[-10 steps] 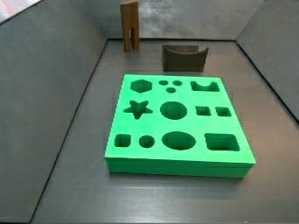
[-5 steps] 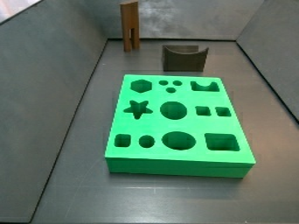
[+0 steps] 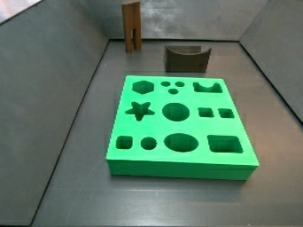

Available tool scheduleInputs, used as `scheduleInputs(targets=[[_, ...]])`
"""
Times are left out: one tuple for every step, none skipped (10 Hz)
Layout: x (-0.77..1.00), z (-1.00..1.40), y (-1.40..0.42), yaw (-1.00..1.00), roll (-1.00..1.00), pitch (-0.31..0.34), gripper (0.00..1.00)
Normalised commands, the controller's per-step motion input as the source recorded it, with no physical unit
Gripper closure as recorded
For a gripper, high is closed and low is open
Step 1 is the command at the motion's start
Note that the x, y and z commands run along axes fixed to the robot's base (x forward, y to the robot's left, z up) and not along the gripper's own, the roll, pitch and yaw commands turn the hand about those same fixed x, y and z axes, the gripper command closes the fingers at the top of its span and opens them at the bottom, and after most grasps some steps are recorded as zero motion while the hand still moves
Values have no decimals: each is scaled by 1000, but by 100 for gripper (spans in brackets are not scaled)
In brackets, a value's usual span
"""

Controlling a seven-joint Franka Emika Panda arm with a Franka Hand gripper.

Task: Pick up the square-circle object. Move up. Rotate the square-circle object. Move to above the board. Insert the square-circle object.
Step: Pick up the square-circle object.

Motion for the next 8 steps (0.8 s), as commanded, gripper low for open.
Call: scheduleInputs(targets=[[-289,0,351,-563,-6,107,0],[143,0,254,-697,-70,-29,0],[323,-114,169,-783,-140,-153,0],[249,-286,134,-749,-200,-240,0],[223,-320,91,-709,-267,-260,0],[146,-309,60,-677,-309,-240,0],[40,-371,80,-586,-314,-193,0],[11,-443,129,-466,-287,-166,0]])
